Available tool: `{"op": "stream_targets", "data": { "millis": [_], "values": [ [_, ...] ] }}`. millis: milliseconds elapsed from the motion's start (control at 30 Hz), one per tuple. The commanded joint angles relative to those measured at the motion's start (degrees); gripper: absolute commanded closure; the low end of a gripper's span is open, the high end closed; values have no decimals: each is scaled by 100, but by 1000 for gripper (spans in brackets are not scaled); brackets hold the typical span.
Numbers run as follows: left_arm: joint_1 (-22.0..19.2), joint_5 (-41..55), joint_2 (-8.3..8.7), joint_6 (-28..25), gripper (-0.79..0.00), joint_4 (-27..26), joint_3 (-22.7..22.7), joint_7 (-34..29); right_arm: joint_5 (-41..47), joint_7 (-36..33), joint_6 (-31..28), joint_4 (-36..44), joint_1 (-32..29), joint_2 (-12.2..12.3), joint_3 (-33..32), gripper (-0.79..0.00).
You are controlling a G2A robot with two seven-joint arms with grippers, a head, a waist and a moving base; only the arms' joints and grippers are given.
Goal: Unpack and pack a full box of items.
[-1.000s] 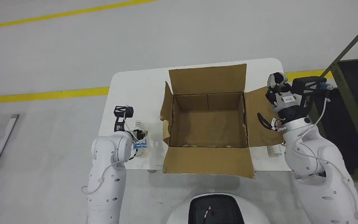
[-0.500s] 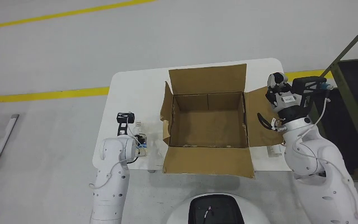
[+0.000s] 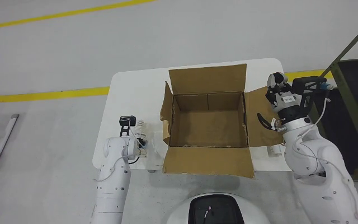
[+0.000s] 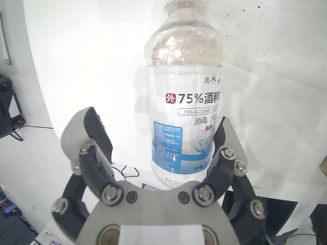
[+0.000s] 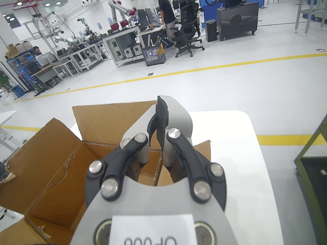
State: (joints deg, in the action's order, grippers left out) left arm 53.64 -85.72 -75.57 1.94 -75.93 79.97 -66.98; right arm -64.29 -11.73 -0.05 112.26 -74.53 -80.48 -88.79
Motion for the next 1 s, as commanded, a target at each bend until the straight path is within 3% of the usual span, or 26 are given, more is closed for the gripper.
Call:
{"op": "stream_targets", "data": {
  "millis": [0, 67, 133, 567, 767, 967],
  "values": [
    [-19, 33, -2, -11, -369, 29, -5, 13, 0, 0, 0, 0, 0, 0, 0, 0],
    [-30, 68, -4, -24, -243, 37, -11, 37, 0, 0, 0, 0, 0, 0, 0, 0],
    [-34, 77, -5, -33, 0, 8, -23, 68, 0, 0, 0, 0, 0, 0, 0, 0],
    [199, 234, 44, -162, 0, -638, 169, 151, 0, 0, 0, 0, 0, 0, 0, 0],
    [368, 357, 83, -12, 0, -1670, 472, 9, 303, 43, -44, 4, -33, 4, -70, 0],
    [258, 982, 95, 144, 0, -2942, 791, -397, 322, 184, 100, 55, 10, 34, -376, 0]
  ]
}}
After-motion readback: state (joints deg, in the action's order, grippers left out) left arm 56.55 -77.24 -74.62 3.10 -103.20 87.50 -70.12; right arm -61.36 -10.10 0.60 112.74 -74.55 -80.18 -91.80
